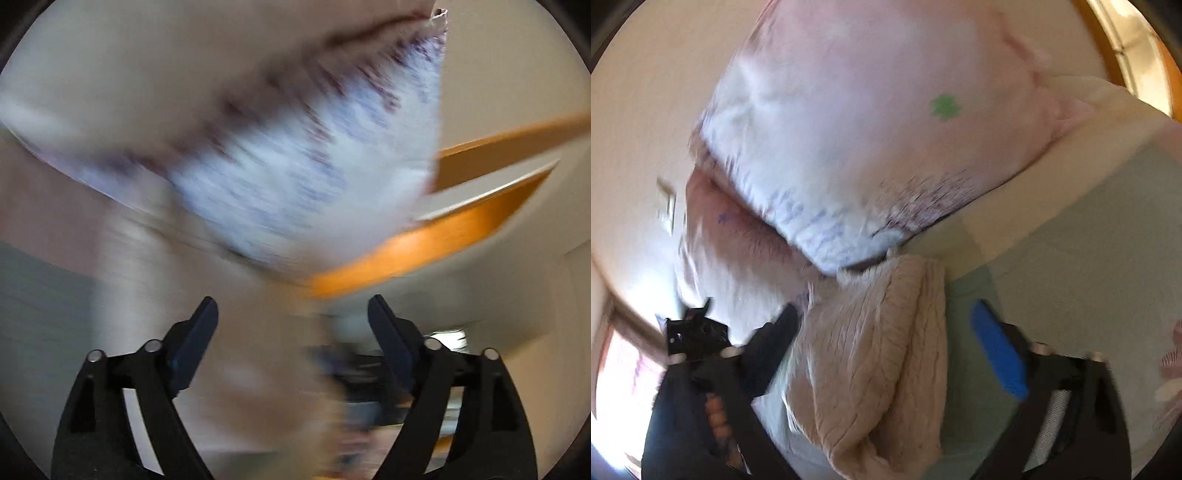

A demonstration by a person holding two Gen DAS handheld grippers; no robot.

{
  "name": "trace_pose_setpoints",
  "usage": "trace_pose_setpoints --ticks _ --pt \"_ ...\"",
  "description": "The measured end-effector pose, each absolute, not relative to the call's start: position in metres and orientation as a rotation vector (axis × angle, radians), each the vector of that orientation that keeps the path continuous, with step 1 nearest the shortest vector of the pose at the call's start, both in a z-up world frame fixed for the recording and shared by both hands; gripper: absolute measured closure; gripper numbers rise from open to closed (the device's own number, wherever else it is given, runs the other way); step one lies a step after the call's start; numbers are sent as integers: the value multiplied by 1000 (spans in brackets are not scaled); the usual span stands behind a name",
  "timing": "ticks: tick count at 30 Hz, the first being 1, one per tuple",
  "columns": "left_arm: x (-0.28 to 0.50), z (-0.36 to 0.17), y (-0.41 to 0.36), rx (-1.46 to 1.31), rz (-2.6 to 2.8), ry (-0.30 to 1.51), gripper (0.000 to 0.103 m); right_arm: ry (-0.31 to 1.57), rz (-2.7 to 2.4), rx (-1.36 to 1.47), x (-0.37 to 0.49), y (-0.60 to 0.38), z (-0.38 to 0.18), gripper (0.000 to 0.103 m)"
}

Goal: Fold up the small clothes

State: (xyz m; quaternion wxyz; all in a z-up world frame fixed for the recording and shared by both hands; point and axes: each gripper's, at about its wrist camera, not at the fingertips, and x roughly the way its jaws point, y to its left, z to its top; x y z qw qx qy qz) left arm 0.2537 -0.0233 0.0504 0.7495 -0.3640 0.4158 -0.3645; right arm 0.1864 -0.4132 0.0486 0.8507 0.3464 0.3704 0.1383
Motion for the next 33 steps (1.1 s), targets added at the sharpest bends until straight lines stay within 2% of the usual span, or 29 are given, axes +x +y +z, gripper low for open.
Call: trace_pose_setpoints --ticks 1,3,4,5,6,8,10,12,13,14,15,16,19,20,21,22,23,25,26,29,33 --pt "250 47 -13 -724 -736 918 19 805 296 714 192 -407 46 30" --pt "247 38 -6 -655 -671 955 19 867 298 682 205 -392 37 30" --pt "246 32 -6 -631 -652 980 18 903 300 662 214 -382 31 34" --pt "245 27 -8 -612 -643 1001 18 929 306 633 220 -373 25 70" --pt "246 21 -6 -599 -638 1009 18 943 282 582 224 -365 22 93" --pt "247 18 -19 -557 -626 1021 17 887 197 535 227 -365 26 93" --pt "246 14 -34 -498 -622 1036 16 860 145 609 232 -381 28 93" --pt "246 10 -44 -449 -617 1053 15 893 172 649 234 -384 24 89" --pt "245 8 -50 -425 -616 1065 15 909 181 658 231 -385 23 67" --pt "244 7 -55 -409 -621 1075 14 932 183 661 226 -386 21 26" --pt "246 4 -61 -399 -623 1084 14 937 196 667 220 -388 20 8" --pt "247 1 -68 -391 -623 1093 12 923 227 674 212 -389 18 1" --pt "254 2 -89 -369 -638 1068 10 983 268 704 203 -391 5 1" --pt "252 2 -93 -373 -648 1057 15 1002 285 720 203 -390 0 3" --pt "254 2 -97 -376 -637 1052 16 1006 293 720 203 -386 -4 9" --pt "254 2 -98 -379 -629 1042 31 986 305 692 201 -382 -2 45" --pt "256 1 -97 -400 -638 1038 44 1002 344 713 202 -377 -6 66" --pt "257 3 -89 -431 -667 1025 61 970 343 711 198 -370 0 70" --pt "254 7 -77 -446 -697 1024 65 946 359 702 194 -364 6 71" --pt "234 29 -40 -379 -704 967 66 920 476 709 192 -333 17 76" --pt "225 41 6 -264 -582 901 62 952 533 602 200 -267 12 76"
